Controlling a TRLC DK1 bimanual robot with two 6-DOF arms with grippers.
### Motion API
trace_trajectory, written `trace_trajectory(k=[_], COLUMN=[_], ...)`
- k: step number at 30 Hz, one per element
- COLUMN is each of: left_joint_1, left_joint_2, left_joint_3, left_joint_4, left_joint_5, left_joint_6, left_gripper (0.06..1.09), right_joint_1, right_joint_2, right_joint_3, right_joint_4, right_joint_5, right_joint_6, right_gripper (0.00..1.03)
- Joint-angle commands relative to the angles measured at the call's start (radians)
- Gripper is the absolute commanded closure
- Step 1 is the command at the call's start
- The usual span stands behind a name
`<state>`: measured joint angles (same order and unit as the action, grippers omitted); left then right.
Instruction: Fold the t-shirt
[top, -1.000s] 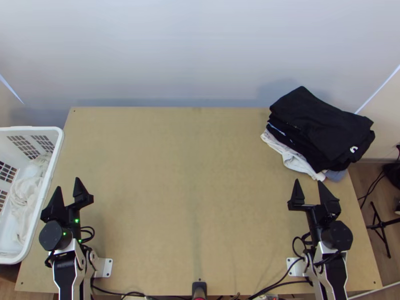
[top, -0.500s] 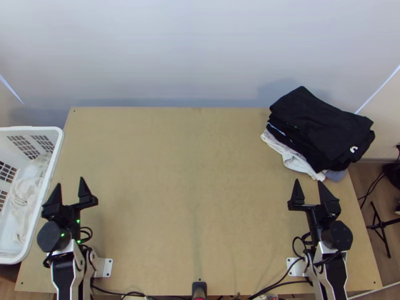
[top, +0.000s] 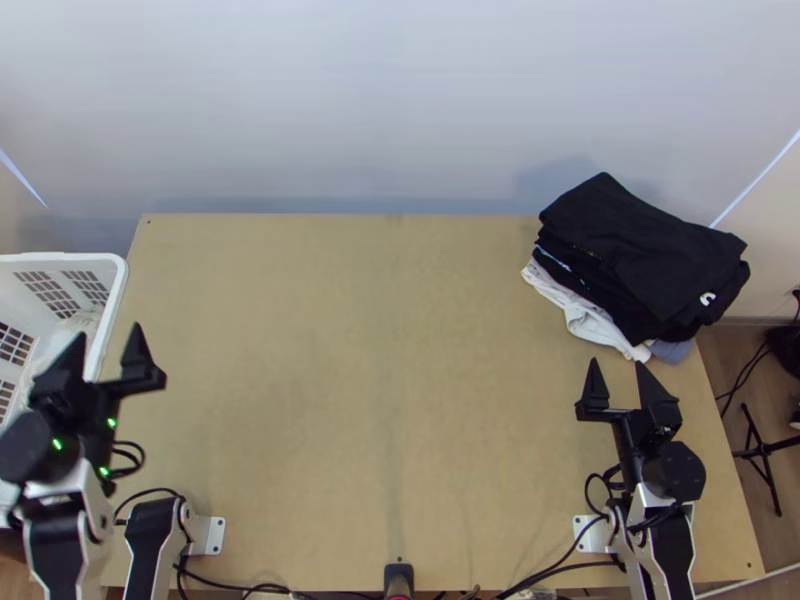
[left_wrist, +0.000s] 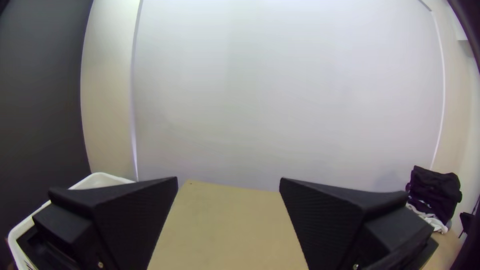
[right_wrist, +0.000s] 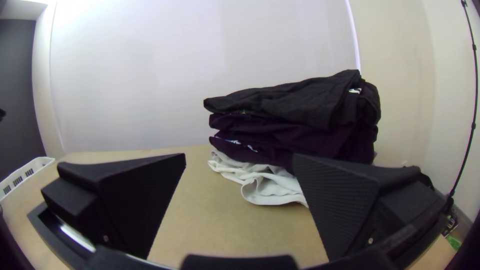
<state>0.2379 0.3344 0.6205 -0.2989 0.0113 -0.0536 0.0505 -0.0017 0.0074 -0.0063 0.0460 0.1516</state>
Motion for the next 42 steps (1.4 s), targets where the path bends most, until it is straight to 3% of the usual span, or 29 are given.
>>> trace_trajectory(k=[1,7,10,12,23,28,42], left_joint_1=[0.123,0.359,0.54,0.615,0.778,0.816,0.818], left_joint_2=[0.249,0.41,0.525,0.629,1.166,1.379,1.872], left_joint_3=[0.295,0.386,0.42,0.464,0.65,0.762,0.966], left_joint_4=[-0.175,-0.235,-0.264,-0.309,-0.39,-0.414,-0.224], left_joint_5=[-0.001,0.039,0.199,0.251,0.256,0.256,0.217], left_joint_6=[0.1,0.242,0.281,0.298,0.483,0.498,0.598], left_gripper=[0.1,0.1,0.1,0.1,0.1,0.1,0.1], right_joint_1=[0.0,0.0,0.0,0.0,0.0,0.0,0.0], right_joint_2=[0.0,0.0,0.0,0.0,0.0,0.0,0.0], right_joint_3=[0.0,0.0,0.0,0.0,0.0,0.0,0.0], right_joint_4=[0.0,0.0,0.0,0.0,0.0,0.0,0.0], right_joint_5=[0.0,0.0,0.0,0.0,0.0,0.0,0.0], right_joint_6=[0.0,0.0,0.0,0.0,0.0,0.0,0.0], right_gripper=[0.04,0.04,0.04,0.04,0.04,0.04,0.04])
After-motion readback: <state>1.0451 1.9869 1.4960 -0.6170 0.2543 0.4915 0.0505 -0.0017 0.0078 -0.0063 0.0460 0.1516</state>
